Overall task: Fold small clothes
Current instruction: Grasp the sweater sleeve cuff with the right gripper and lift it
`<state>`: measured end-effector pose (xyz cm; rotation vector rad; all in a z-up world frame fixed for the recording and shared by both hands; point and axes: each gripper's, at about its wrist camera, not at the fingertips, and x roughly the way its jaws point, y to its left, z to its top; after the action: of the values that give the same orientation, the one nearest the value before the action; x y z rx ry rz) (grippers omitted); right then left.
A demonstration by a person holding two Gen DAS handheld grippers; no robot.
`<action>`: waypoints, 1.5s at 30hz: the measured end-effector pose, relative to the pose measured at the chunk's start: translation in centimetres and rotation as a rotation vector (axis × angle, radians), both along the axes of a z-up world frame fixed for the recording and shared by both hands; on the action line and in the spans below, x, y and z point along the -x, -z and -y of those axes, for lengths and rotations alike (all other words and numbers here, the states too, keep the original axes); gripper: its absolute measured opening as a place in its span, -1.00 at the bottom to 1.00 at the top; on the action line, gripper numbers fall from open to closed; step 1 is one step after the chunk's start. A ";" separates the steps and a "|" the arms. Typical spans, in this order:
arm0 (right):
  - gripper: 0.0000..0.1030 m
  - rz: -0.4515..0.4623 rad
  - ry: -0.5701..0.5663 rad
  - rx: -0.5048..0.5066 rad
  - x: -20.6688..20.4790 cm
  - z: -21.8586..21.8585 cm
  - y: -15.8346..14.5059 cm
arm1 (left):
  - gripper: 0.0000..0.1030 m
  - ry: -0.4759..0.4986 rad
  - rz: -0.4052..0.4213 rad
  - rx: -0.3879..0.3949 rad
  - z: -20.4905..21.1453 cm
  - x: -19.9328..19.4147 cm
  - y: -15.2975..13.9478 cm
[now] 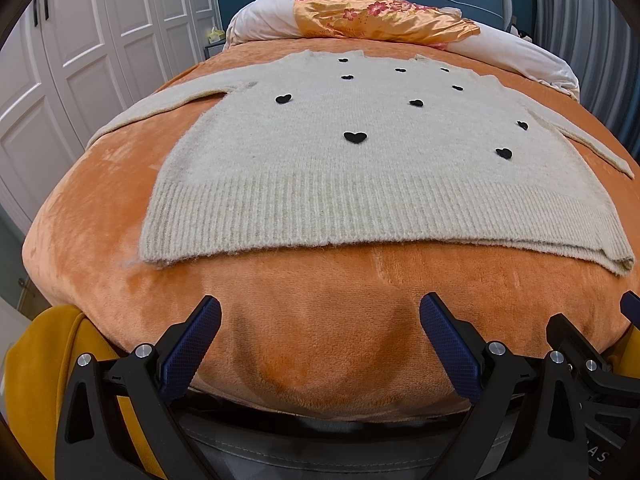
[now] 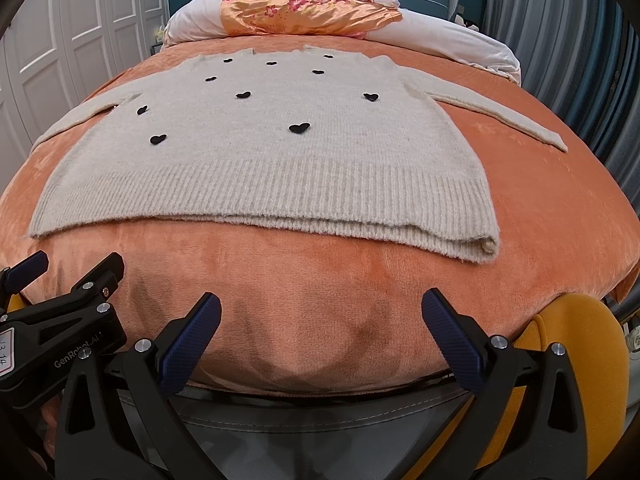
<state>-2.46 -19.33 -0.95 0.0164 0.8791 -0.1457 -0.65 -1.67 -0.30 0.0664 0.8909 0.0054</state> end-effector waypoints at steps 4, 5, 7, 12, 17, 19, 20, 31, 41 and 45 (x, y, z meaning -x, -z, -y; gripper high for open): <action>0.90 -0.004 -0.011 -0.001 0.0 -0.2 0.1 | 0.89 -0.019 -0.009 -0.022 0.0 -0.1 0.1; 0.90 -0.004 -0.013 -0.008 0.0 -0.1 0.0 | 0.89 -0.025 -0.016 -0.018 0.0 -0.1 0.1; 0.90 -0.001 -0.010 -0.039 -0.2 0.4 -0.2 | 0.89 -0.012 -0.022 0.028 -0.5 -0.3 -0.1; 0.90 0.020 0.037 -0.117 -1.4 3.9 -0.9 | 0.89 0.014 -0.008 0.033 -0.9 -1.0 -1.3; 0.90 0.065 0.125 -0.126 -5.8 12.3 -3.2 | 0.89 0.007 0.016 0.026 -1.4 -3.3 -3.1; 0.90 0.075 0.208 -0.141 -8.3 17.6 -3.7 | 0.89 -0.023 0.011 0.070 -1.9 -4.6 -3.8; 0.90 0.084 0.260 -0.168 -9.5 20.5 -3.8 | 0.89 -0.031 0.004 0.118 -2.3 -5.6 -4.2; 0.90 0.124 0.774 -0.349 -18.1 47.1 -0.3 | 0.89 -0.164 -0.025 0.121 -2.9 -13.3 -4.9; -0.50 0.119 0.788 -0.398 -23.1 51.4 1.6 | 0.89 -0.155 -0.049 0.074 -3.1 -17.2 -3.5; -0.75 0.252 0.651 -0.409 -26.8 48.1 -3.5 | 0.89 -0.202 -0.049 0.051 -3.8 -18.2 -3.4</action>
<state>24.29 -67.43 2.51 0.6936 0.6132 -0.5560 17.57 2.17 3.12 -0.0713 0.9433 0.1696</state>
